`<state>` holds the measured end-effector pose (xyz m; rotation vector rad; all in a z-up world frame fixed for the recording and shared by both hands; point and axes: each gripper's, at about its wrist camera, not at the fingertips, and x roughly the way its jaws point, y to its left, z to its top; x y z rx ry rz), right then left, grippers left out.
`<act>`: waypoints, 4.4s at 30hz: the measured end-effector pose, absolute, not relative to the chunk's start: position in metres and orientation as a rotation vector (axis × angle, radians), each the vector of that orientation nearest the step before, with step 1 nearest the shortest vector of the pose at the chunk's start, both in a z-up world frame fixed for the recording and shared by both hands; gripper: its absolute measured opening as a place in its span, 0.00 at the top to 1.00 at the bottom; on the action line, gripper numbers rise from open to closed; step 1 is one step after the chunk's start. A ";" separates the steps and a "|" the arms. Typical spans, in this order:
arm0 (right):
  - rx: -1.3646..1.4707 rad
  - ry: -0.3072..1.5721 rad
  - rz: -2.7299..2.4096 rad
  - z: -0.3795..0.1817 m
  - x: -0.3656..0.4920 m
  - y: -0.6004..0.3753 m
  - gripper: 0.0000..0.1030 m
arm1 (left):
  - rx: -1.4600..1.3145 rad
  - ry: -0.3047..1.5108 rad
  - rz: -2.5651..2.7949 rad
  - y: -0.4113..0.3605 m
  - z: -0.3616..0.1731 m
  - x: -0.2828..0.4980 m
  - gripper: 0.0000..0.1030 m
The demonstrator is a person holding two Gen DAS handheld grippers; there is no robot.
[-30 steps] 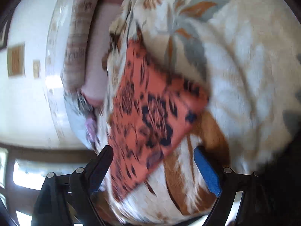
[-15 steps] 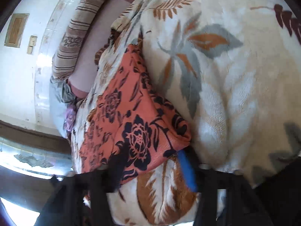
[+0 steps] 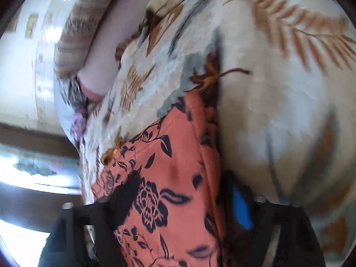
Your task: Fold small clothes
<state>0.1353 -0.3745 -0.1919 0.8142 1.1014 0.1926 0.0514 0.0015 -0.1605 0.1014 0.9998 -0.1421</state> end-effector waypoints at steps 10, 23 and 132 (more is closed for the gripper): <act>0.723 0.985 -0.014 -0.165 0.112 -0.370 0.15 | 0.095 1.002 -0.158 0.004 -0.159 0.051 0.16; 1.026 0.919 0.188 -0.177 -0.002 -0.339 0.28 | 0.098 1.050 -0.155 0.004 -0.152 0.054 0.15; 0.891 0.943 0.279 -0.167 -0.031 -0.302 0.16 | -0.006 0.952 -0.017 0.086 -0.110 0.051 0.22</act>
